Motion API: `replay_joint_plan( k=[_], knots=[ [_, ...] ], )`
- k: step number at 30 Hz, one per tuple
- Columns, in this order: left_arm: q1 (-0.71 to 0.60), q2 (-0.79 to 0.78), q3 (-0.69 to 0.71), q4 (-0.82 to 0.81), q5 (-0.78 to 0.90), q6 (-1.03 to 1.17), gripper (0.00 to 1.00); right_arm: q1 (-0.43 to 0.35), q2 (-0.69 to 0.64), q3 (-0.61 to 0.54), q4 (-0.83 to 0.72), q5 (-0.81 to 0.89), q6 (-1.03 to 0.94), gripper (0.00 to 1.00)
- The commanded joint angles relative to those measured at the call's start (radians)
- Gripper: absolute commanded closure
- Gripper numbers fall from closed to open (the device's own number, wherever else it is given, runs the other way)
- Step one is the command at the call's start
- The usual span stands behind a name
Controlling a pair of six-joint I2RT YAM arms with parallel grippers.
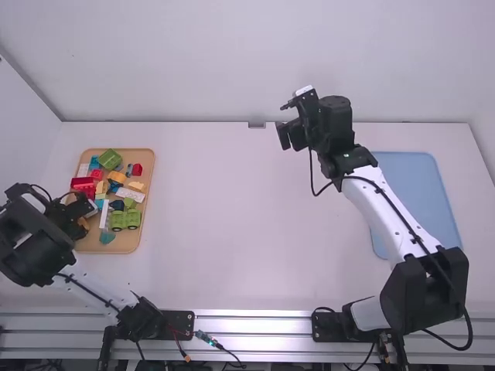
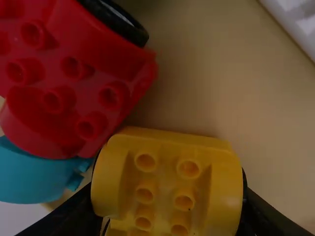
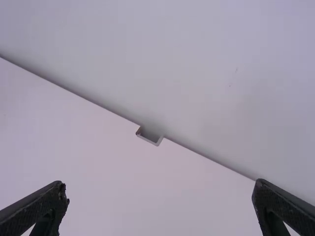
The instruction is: Assemble lego blocks to make yellow taxi
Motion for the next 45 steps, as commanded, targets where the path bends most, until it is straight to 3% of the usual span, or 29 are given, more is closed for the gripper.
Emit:
replay_joint_plan(
  k=[1, 15, 27, 37, 45],
  knots=[
    [-0.016, 0.055, -0.018, -0.001, 0.023, -0.004, 0.41, 0.001, 0.001, 0.028, -0.001, -0.002, 0.005, 0.01],
    [-0.084, 0.046, 0.008, -0.03, -0.05, -0.07, 0.52, 0.002, 0.001, 0.028, 0.0, -0.002, 0.005, 0.01],
    [-0.095, 0.046, 0.272, -0.399, 0.053, -0.177, 0.48, 0.001, 0.001, 0.028, -0.002, -0.002, -0.002, 0.0],
    [-0.128, 0.046, 0.481, -0.595, 0.255, -0.256, 0.57, 0.001, 0.001, 0.028, -0.008, -0.002, -0.003, 0.01],
    [-0.27, 0.046, 0.599, -0.665, 0.327, -0.456, 0.75, -0.001, 0.0, 0.028, -0.005, 0.002, -0.004, 0.01]
  ],
)
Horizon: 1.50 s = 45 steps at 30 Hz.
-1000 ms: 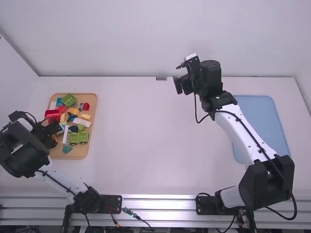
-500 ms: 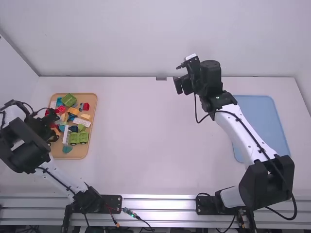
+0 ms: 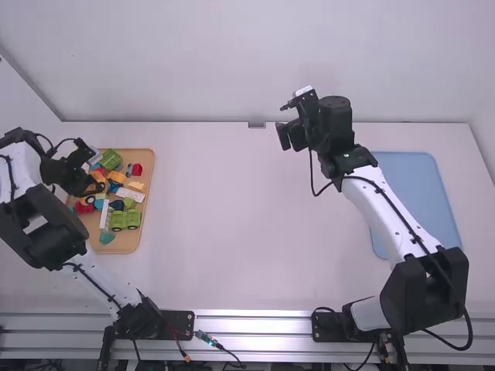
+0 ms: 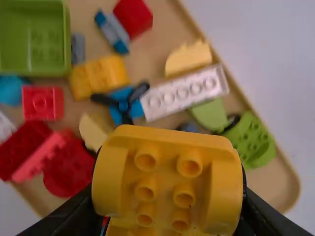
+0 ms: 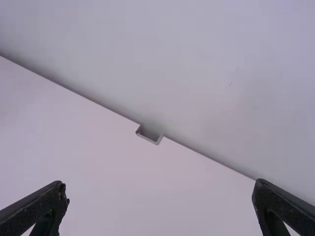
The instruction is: Assemble lego blocks to make yellow taxi
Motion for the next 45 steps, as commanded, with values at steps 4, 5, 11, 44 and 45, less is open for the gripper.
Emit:
replay_joint_plan(
  k=[4, 5, 11, 44, 45],
  knots=[
    [-0.155, 0.001, 0.051, -0.009, 0.048, -0.128, 0.86, -0.003, 0.0, 0.028, -0.001, 0.002, -0.001, 0.01],
    [-0.194, 0.001, 0.057, -0.006, 0.055, -0.128, 0.87, -0.01, 0.0, 0.028, 0.0, 0.002, 0.0, 0.01],
    [-0.392, 0.001, 0.048, 0.138, 0.026, -0.211, 0.93, -0.058, -0.001, 0.028, -0.014, -0.002, 0.057, 0.01],
    [-1.223, -0.044, -0.263, 0.303, -0.386, -0.459, 0.98, -0.364, -0.079, 0.028, -0.24, -0.112, 0.108, 0.01],
    [-1.23, -0.044, -0.277, 0.322, -0.389, -0.476, 0.98, -0.367, -0.079, 0.028, -0.237, -0.113, 0.108, 0.01]
  ],
)
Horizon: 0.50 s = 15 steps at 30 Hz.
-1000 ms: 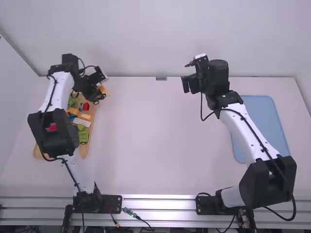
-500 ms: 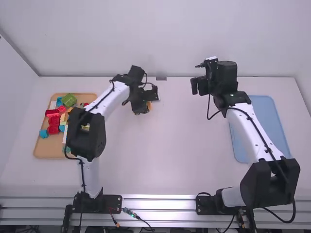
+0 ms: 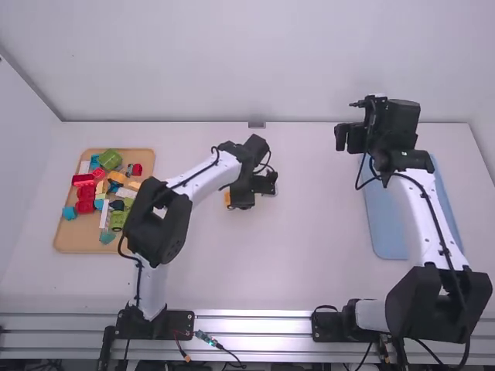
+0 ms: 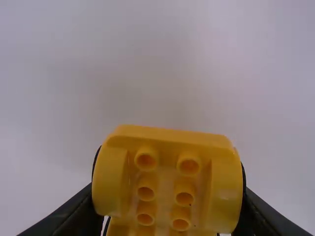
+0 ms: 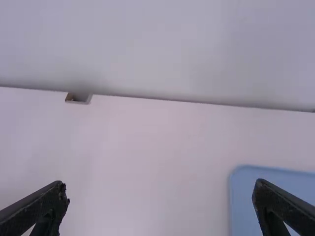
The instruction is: Assemble lego blocks to make yellow taxi
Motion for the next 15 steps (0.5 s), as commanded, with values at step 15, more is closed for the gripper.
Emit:
replay_joint_plan(
  k=[15],
  knots=[
    [-0.142, -0.146, -0.309, 0.171, -0.051, -0.198, 0.98, -0.023, -0.016, 0.027, -0.002, -0.063, -0.047, 0.01]
  ],
)
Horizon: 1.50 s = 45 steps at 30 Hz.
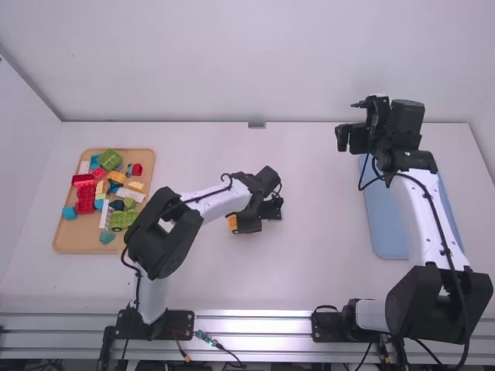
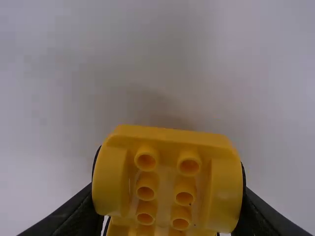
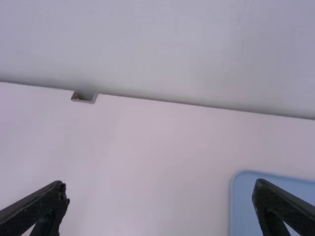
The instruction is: Assemble lego blocks to make yellow taxi
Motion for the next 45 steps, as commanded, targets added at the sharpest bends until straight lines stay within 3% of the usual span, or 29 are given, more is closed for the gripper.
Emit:
replay_joint_plan(
  k=[1, 13, 19, 21, 32, 38, 41, 45],
  knots=[
    [-0.007, -0.091, -0.057, 0.036, 0.0, -0.028, 0.98, -0.003, -0.017, 0.028, -0.004, -0.01, -0.004, 0.01],
    [-0.006, -0.204, -0.22, 0.163, 0.128, 0.001, 0.98, -0.003, -0.017, 0.027, -0.013, -0.01, -0.008, 0.01],
    [-0.007, -0.204, -0.228, 0.159, 0.13, -0.002, 0.84, -0.003, -0.017, 0.027, -0.027, -0.011, -0.011, 0.0],
    [-0.006, -0.204, -0.228, 0.167, 0.127, 0.012, 0.74, -0.002, -0.017, 0.027, -0.028, -0.01, -0.011, 0.01],
    [-0.007, -0.194, -0.23, 0.155, 0.18, 0.095, 0.76, -0.005, -0.017, 0.027, -0.028, -0.011, -0.021, 0.01],
    [-0.006, -0.17, -0.23, 0.156, 0.18, 0.095, 0.61, 0.005, -0.017, 0.027, -0.028, -0.01, -0.03, 0.01],
    [-0.006, -0.167, -0.23, 0.159, 0.18, 0.095, 0.64, 0.003, -0.017, 0.027, -0.028, -0.01, -0.031, 0.01],
    [-0.006, -0.167, -0.23, 0.158, 0.18, 0.095, 0.6, 0.005, -0.017, 0.027, -0.028, -0.01, -0.031, 0.01]
  ],
)
